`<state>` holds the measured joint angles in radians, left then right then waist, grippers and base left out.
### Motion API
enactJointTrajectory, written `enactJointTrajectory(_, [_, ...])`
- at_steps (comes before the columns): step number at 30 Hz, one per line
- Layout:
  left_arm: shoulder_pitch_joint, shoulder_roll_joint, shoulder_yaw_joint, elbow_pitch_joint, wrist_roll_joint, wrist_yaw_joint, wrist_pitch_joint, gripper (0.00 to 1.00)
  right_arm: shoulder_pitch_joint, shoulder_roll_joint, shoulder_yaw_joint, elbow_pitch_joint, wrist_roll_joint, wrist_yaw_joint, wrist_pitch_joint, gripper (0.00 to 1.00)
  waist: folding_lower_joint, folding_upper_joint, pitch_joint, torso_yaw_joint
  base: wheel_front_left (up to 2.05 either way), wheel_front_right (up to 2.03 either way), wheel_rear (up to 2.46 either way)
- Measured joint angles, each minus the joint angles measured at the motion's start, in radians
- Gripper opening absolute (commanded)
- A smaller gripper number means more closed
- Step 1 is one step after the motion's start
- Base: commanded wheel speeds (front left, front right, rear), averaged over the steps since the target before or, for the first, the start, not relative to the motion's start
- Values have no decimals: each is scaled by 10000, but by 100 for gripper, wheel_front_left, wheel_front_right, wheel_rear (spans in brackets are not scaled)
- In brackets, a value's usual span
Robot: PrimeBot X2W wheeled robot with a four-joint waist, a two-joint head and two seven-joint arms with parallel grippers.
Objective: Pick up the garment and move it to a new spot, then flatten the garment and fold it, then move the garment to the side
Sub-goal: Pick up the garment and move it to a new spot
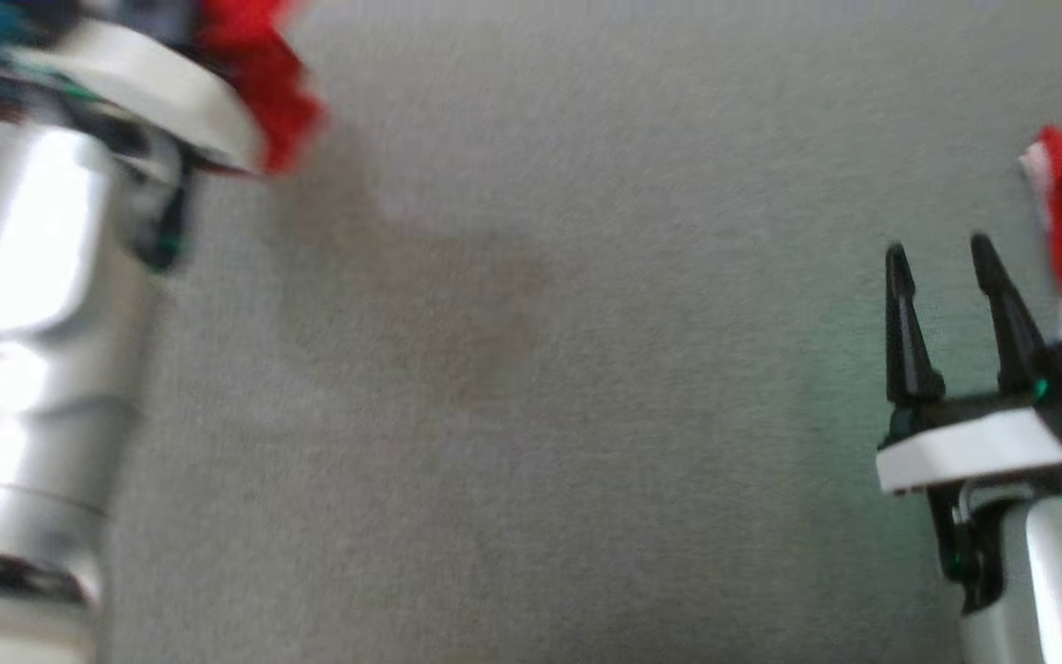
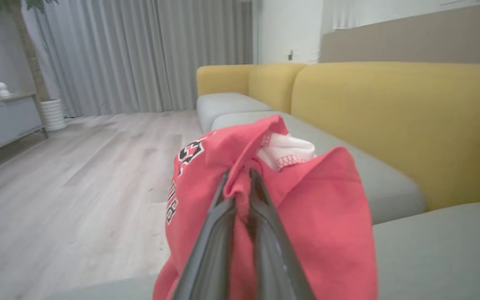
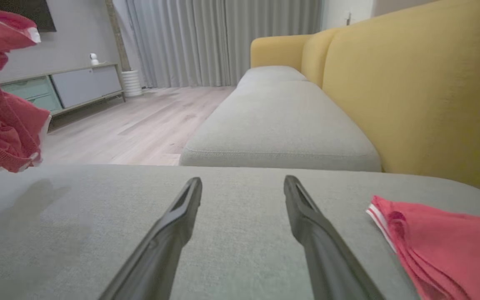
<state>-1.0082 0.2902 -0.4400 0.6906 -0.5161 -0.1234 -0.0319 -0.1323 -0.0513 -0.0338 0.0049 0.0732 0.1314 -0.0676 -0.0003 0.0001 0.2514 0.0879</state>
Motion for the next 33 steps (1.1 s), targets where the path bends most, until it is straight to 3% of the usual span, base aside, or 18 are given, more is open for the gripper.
enactJointTrajectory(4, [662, -677, -309, -957, -230, 15, 90, 0, 303, 23, -111, 261, 155, 0, -163, 100, -1, 0, -500, -318, 0, 0, 0])
enactJointTrajectory(10, [1776, -2370, -1103, -2744, -759, 447, -142, 0, 496, 38, -284, 512, 322, 0, -307, 100, 0, 0, -997, -1199, 0, 0, 0])
enactJointTrajectory(15, [2633, -2533, -1808, -2669, -1001, 796, -612, 0, 485, 40, -113, 566, 328, 0, -393, 100, 4, 0, -684, -1550, 0, 0, 0])
enactJointTrajectory(24, [3675, -2487, -2130, -433, -1185, 1060, -1584, 0, 152, 50, -21, 738, 410, 0, -506, 100, 6, 0, 309, -1763, 0, 0, 0])
enactJointTrajectory(25, [3675, -2464, -2128, -244, -1152, 1060, -1689, 5, 103, 50, -21, 752, 408, 0, -539, 100, 6, -1, 371, -1756, 0, 0, 0])
enactJointTrajectory(26, [3675, -2441, -2128, -86, -1116, 1060, -1783, 34, 71, 50, -27, 786, 407, 0, -571, 100, 7, -1, 398, -1732, 0, 0, 0])
enactJointTrajectory(27, [3675, -2428, -2130, 38, -1047, 1060, -1868, 79, 37, 48, -35, 842, 395, 0, -571, 100, 6, 0, 396, -1697, 0, 0, 0])
enactJointTrajectory(28, [3675, -2410, -2130, 151, -968, 1062, -1925, 100, 7, 50, -33, 895, 395, 0, -573, 100, 5, 0, 375, -1665, 0, 0, 0])
enactJointTrajectory(33, [3688, -2343, -2096, 499, -731, 1147, -2088, 100, 3, 48, -19, 1047, 393, 0, -573, 100, 4, 0, 98, -1506, 0, 0, 0])
